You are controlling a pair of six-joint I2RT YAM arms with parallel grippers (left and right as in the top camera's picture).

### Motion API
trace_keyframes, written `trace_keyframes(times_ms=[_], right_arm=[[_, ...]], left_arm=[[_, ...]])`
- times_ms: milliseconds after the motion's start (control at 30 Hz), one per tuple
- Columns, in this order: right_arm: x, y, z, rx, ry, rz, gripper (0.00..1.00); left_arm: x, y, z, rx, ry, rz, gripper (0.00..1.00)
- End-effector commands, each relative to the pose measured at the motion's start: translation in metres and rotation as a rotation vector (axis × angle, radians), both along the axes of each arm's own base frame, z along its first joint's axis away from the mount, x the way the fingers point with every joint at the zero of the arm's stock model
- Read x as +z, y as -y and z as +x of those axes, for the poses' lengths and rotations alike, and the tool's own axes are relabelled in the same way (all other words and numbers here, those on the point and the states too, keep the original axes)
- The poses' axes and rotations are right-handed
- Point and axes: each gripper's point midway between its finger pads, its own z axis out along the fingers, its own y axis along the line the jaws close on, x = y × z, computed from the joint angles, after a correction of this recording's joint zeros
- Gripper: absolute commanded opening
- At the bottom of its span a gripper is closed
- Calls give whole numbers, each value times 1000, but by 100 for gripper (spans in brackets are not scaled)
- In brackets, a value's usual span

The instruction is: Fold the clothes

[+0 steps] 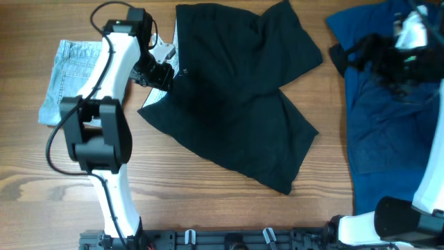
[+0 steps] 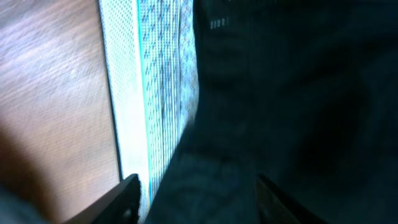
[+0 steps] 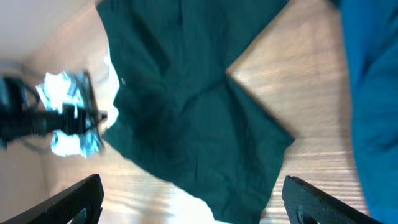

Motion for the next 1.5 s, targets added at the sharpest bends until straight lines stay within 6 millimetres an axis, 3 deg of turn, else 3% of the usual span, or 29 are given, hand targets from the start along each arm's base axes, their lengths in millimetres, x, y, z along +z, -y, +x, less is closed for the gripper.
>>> trace_keyframes(times_ms=[0,167,267,433,533,667,733,767,800,867,1000,1100,1200,1300,1367,1467], right_arm=[[-29,-22,1,86,-56,-30,93],[-53,-46,0,137,-99,-26,93],[-60,-44,1,100,-120,-53,92],[-60,-42,4,89,-114,-65,92],[-60,-42,4,89,-115,-65,92],[-60,-42,4,89,-113,-65,91],[-60,-42,4,89,-112,-65,91],[-60,-42,4,89,-112,-65,91],[-60,-42,4,89,-112,-65,91],[-59,-42,5,89,-109,-65,91],[-60,-41,4,90,-113,-70,91],[-61,-39,4,85,-113,-84,91],[-61,-39,5,85,-111,-84,91],[-61,-39,4,85,-113,-84,91],[-61,-38,5,82,-114,-88,92],[-64,-29,5,62,-119,-138,93]], left_arm=[[-2,25,9,-111,41,-147,60],[-18,31,13,-125,36,-184,60],[-29,38,9,-147,11,-227,57],[-33,38,12,-146,22,-226,40],[-37,39,14,-146,23,-232,36],[-51,39,10,-131,-18,-237,47],[-57,41,4,-127,-47,-250,35],[-57,42,4,-129,-49,-252,16],[-55,42,4,-129,-45,-252,4],[-46,42,5,-122,-40,-252,4],[14,40,3,-126,22,-255,4],[48,31,8,-124,113,-229,4],[57,19,10,-105,138,-203,4],[43,-5,14,-69,123,-109,4],[30,-30,29,57,141,-6,4],[12,-44,36,125,124,9,4]])
